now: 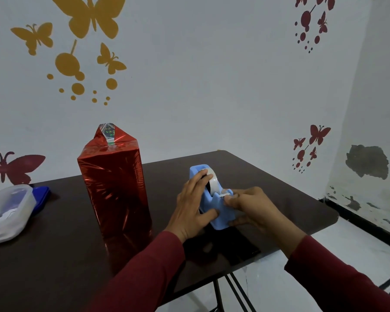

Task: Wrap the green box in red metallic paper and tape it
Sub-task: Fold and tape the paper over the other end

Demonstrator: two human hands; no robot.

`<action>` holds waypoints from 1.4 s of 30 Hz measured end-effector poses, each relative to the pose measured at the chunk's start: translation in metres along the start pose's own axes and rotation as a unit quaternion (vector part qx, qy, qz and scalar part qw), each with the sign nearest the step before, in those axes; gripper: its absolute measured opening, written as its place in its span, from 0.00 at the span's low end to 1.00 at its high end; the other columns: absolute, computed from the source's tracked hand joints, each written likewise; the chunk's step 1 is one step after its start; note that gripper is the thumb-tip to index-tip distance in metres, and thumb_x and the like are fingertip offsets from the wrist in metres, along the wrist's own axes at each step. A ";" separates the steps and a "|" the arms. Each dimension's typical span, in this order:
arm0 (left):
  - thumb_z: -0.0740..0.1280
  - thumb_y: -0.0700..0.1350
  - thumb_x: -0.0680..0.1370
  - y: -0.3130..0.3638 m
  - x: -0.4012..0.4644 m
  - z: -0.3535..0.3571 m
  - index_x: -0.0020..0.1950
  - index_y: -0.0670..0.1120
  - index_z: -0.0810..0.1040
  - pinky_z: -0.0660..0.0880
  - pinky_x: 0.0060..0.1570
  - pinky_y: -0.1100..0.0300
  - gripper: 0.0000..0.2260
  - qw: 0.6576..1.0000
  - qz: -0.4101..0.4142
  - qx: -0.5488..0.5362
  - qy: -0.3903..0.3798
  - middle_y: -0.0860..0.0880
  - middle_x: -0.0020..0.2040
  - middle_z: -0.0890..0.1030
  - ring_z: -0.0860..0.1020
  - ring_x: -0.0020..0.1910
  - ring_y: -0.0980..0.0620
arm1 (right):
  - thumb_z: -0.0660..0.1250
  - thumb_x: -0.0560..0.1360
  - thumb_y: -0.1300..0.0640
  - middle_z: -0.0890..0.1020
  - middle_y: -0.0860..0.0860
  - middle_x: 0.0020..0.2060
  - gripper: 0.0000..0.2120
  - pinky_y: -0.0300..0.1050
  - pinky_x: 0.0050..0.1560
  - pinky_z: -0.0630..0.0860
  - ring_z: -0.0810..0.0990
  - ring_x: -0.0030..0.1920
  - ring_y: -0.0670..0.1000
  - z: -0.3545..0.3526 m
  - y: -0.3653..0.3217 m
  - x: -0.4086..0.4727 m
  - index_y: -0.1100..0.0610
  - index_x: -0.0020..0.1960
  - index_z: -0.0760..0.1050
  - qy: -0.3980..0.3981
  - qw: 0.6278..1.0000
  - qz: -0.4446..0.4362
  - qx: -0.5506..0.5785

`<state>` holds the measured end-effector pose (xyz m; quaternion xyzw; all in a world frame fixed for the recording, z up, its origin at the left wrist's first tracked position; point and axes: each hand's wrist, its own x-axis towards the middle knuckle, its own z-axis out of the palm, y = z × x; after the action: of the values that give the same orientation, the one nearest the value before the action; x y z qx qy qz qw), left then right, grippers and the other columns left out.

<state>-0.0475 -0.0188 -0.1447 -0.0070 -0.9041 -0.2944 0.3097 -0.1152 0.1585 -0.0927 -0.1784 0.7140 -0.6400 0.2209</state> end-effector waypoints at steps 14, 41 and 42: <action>0.74 0.54 0.78 0.074 0.006 -0.042 0.62 0.56 0.84 0.69 0.57 0.75 0.13 0.998 0.051 -0.032 0.002 0.62 0.54 0.84 0.76 0.61 0.63 | 0.59 0.84 0.42 0.83 0.41 0.62 0.27 0.46 0.55 0.77 0.81 0.63 0.42 -0.022 0.006 -0.037 0.60 0.45 0.88 0.024 0.988 -0.136 0.072; 0.80 0.45 0.72 0.111 -0.009 -0.217 0.46 0.53 0.88 0.78 0.47 0.68 0.05 0.984 -0.091 -0.017 0.155 0.54 0.39 0.87 0.85 0.42 0.59 | 0.76 0.75 0.59 0.89 0.49 0.44 0.18 0.52 0.59 0.83 0.87 0.52 0.55 0.084 -0.119 -0.053 0.46 0.62 0.82 -0.094 0.961 -0.259 -0.008; 0.80 0.46 0.72 0.107 -0.010 -0.223 0.46 0.53 0.88 0.79 0.47 0.69 0.05 0.980 -0.105 -0.005 0.166 0.55 0.39 0.87 0.85 0.42 0.60 | 0.76 0.74 0.60 0.89 0.49 0.44 0.18 0.52 0.58 0.84 0.87 0.52 0.56 0.092 -0.123 -0.049 0.47 0.61 0.82 -0.096 0.964 -0.248 -0.002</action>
<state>0.1055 -0.0485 0.0481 0.1359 -0.8344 -0.3267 0.4227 -0.0275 0.0938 0.0258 -0.4113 0.6241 -0.6530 0.1223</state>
